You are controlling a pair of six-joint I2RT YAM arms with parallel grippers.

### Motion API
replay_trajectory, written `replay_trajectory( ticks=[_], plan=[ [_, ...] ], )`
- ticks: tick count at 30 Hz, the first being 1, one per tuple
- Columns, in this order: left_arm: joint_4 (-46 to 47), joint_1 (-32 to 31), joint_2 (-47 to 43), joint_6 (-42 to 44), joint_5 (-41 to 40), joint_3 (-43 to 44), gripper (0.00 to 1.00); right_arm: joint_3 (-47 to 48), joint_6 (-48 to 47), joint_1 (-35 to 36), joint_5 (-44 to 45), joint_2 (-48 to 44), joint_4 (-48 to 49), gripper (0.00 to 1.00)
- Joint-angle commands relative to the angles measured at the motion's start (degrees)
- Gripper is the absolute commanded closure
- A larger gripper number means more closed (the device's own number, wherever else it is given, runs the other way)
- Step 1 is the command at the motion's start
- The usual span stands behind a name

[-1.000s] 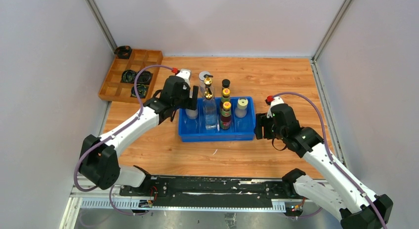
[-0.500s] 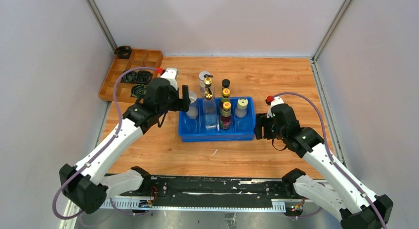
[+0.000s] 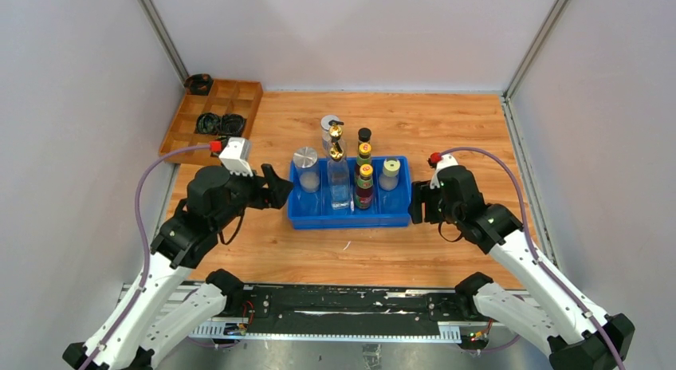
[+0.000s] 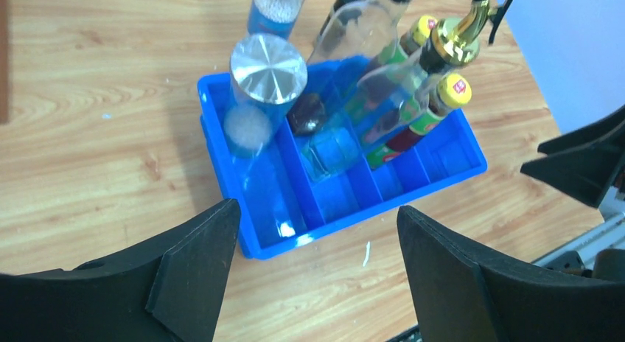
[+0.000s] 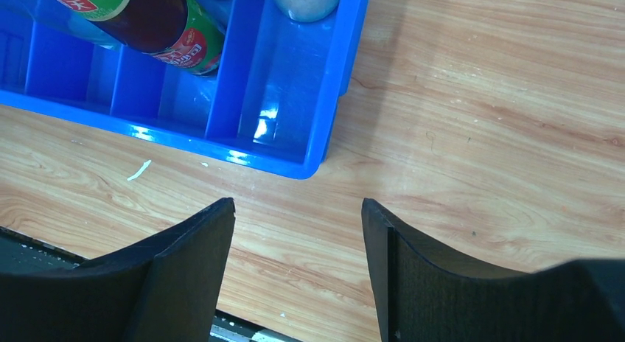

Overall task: Organize the condiment bottles
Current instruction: Pick up the bottle from the center of the board.

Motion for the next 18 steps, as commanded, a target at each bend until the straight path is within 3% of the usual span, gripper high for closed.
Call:
replay_trajectory(
  ticks=[1, 10, 18],
  plan=[
    [-4.15, -0.41, -4.39, -3.05, 1.71, -2.88, 0.17, 2.58, -0.97, 0.66, 0.14, -0.43, -1.34, 0.30],
    [-5.57, -0.41, -6.26, -4.27, 0.85, -3.63, 0.18, 5.50, -1.70, 0.40, 5.06, -3.11, -4.19, 0.25],
    [-3.05, -0.41, 8.39, 0.64, -4.40, 5.62, 0.17, 10.19, -3.54, -1.83, 3.82, -0.85, -5.23, 0.23]
  ],
)
